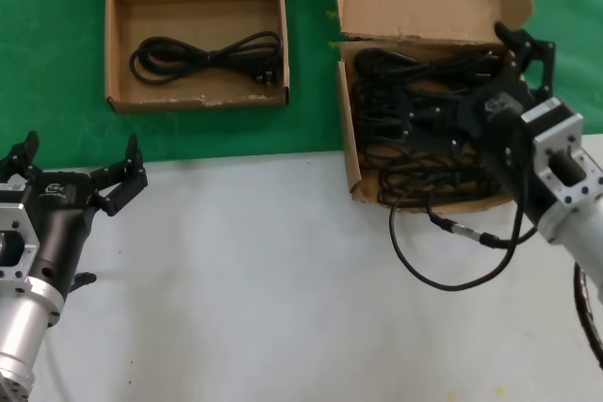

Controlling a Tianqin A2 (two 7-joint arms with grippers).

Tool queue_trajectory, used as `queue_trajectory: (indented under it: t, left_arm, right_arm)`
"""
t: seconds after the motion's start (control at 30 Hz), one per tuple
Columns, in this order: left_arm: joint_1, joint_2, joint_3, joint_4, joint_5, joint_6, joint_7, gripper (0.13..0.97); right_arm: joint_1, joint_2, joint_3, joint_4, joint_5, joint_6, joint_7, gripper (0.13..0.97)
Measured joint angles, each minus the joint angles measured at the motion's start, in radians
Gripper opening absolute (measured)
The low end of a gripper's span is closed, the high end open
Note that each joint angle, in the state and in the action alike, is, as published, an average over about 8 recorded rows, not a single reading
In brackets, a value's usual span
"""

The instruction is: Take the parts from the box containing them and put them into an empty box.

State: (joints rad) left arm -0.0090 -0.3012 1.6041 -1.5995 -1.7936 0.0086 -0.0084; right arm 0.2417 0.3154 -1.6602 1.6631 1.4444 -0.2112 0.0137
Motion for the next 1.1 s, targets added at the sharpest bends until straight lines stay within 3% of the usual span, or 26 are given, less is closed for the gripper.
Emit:
queue_trajectory:
  t: [0.23, 0.53, 1.1]
  left_arm:
    - [0.002, 0.000, -0.001, 0.000, -0.001, -0.002, 0.002, 0.855]
    - [0.004, 0.001, -0.002, 0.000, -0.003, -0.004, 0.004, 0.942]
    - [0.008, 0.001, -0.004, 0.000, -0.006, -0.008, 0.008, 0.966]
  right_arm:
    - [-0.050, -0.003, 0.012, -0.013, 0.073, 0.043, -0.003, 0.966]
    - [-0.113, -0.007, 0.028, -0.029, 0.165, 0.098, -0.006, 0.966]
    - [-0.219, -0.014, 0.055, -0.057, 0.323, 0.192, -0.012, 0.966]
